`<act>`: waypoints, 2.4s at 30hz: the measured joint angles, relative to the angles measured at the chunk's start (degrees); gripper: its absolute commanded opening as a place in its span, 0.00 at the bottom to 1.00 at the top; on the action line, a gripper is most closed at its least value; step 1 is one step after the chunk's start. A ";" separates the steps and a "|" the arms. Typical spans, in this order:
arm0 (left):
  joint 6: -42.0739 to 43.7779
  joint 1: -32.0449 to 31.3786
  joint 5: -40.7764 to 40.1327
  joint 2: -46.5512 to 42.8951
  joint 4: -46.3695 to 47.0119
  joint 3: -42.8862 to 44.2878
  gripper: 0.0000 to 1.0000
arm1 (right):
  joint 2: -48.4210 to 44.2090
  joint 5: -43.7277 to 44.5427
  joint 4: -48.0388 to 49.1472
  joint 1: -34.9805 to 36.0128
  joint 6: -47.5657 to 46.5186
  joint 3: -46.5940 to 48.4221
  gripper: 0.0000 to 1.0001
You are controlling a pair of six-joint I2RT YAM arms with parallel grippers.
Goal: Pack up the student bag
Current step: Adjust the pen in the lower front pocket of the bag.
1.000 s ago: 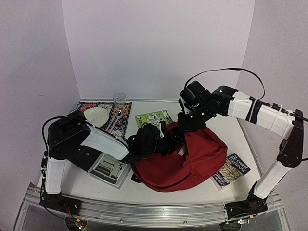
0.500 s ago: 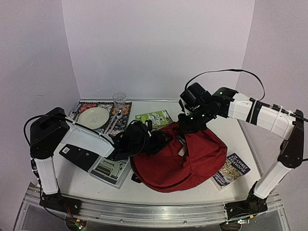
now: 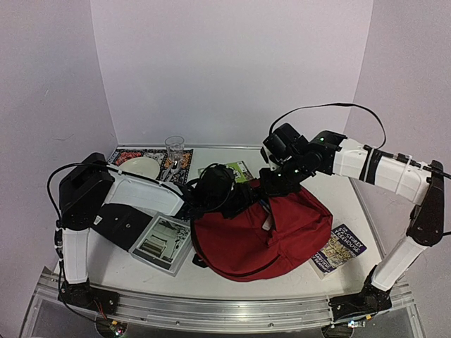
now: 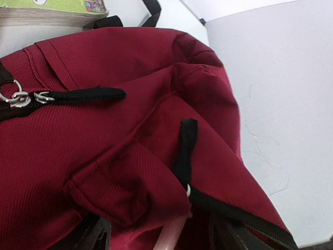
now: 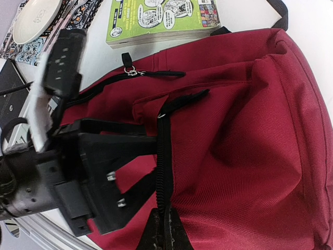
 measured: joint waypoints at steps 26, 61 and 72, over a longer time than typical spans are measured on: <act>5.08 1.21 0.14 2.44 -10.71 5.86 0.00 | -2.67 1.65 2.08 -1.22 0.34 -6.84 0.00; 12.19 3.48 3.84 -1.34 -28.56 11.93 0.00 | -2.21 3.88 1.20 3.90 -3.93 -7.74 0.92; 12.10 3.48 4.16 -1.34 -28.54 11.93 0.00 | 4.14 9.55 0.37 3.82 -1.67 -3.54 0.98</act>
